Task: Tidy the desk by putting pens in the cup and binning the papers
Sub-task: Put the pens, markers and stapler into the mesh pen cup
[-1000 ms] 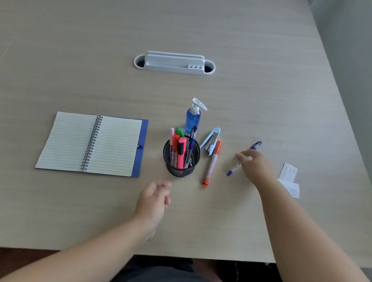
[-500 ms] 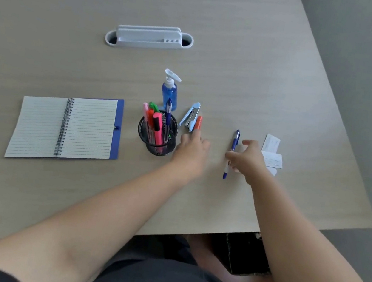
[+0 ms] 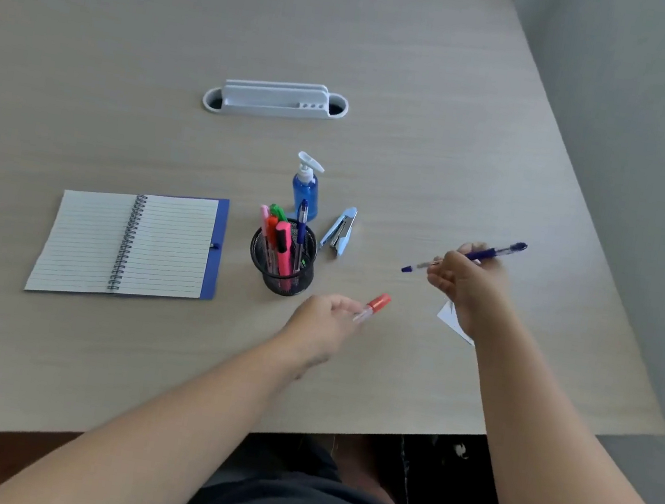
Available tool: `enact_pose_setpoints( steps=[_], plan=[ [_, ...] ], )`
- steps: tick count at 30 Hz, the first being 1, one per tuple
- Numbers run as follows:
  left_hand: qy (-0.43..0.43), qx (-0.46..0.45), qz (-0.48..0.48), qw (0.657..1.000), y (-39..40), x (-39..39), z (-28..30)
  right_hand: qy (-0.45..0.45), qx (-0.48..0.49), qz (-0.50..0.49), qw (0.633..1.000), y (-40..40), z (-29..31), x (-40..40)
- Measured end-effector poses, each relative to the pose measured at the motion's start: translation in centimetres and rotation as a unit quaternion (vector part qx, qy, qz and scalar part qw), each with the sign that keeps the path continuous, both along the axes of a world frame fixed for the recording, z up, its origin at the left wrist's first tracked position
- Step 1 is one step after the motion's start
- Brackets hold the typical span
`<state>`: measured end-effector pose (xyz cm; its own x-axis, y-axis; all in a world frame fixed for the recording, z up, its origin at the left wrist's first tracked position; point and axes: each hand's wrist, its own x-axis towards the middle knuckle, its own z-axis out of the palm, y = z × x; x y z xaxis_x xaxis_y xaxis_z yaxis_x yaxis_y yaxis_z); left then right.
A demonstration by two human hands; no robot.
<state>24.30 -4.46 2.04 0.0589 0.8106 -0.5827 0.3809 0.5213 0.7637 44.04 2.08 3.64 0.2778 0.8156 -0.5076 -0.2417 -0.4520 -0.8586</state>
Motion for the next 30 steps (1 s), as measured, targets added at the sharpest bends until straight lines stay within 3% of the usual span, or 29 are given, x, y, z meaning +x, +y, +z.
enact_pose_setpoints(
  steps=[3, 7, 9, 14, 17, 20, 24, 28, 30],
  plan=[
    [-0.157, -0.054, 0.099, 0.981, -1.2, -2.5, 2.6, -0.015, 0.035, 0.010, 0.999, 1.4, 1.9, -1.2],
    [-0.285, -0.069, 0.205, 0.934, -1.9, -6.4, 5.1, 0.024, 0.066, 0.027, 0.997, 2.1, 3.3, -2.9],
    [-0.321, -0.029, 0.250, 0.913, -1.5, -8.2, 6.0, 0.005, 0.078, 0.062, 0.995, 2.1, 3.6, -4.6],
    [-0.285, 0.114, 0.280, 0.910, 0.8, -10.0, 6.0, -0.111, 0.098, 0.214, 0.966, 1.4, 2.6, -9.3],
    [-0.214, 0.169, 0.269, 0.923, 2.1, -9.3, 5.0, -0.170, 0.110, 0.257, 0.945, 1.1, 2.1, -11.0],
    [-0.193, 0.201, 0.286, 0.917, 3.6, -8.6, 4.2, -0.211, 0.125, 0.268, 0.932, 1.3, 2.2, -11.9],
    [-0.120, 0.231, 0.299, 0.918, 4.8, -8.4, 2.5, -0.333, 0.137, 0.302, 0.883, 1.9, 2.5, -12.5],
    [-0.012, 0.246, 0.272, 0.930, 5.0, -8.4, 0.9, -0.392, 0.125, 0.351, 0.841, 2.9, 2.0, -13.1],
    [0.023, 0.258, 0.266, 0.929, 5.2, -8.5, 0.6, -0.385, 0.115, 0.354, 0.844, 3.2, 1.6, -13.3]
  ],
)
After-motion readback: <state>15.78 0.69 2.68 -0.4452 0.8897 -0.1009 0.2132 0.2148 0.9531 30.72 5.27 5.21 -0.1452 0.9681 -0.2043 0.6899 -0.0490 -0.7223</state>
